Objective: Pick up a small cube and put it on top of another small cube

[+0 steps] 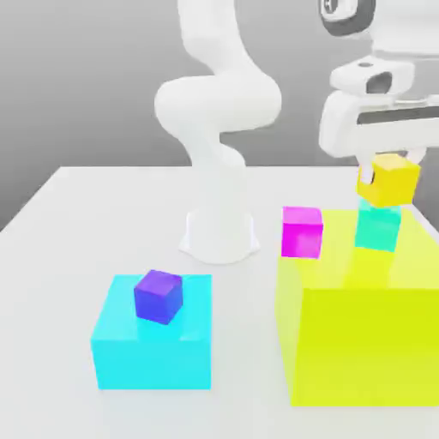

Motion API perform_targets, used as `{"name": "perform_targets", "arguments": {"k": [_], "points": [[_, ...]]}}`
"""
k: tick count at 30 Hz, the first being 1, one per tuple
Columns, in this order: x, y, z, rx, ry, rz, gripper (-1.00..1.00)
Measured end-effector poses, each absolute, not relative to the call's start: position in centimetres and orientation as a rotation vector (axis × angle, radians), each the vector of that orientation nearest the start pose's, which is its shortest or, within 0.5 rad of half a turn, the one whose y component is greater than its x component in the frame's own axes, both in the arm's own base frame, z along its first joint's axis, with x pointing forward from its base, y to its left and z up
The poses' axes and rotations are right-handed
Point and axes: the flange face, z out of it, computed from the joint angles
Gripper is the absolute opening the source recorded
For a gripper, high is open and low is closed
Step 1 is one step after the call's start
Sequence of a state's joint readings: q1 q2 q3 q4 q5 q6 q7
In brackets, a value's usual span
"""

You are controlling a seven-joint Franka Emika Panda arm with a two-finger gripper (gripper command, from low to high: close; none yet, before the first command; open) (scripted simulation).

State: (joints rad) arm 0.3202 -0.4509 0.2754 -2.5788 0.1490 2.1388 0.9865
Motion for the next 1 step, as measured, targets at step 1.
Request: {"name": "perform_targets", "arguments": {"k": [1], "points": [[32.59,22.67,40.75,-3.040,0.772,0.007,1.00]]}}
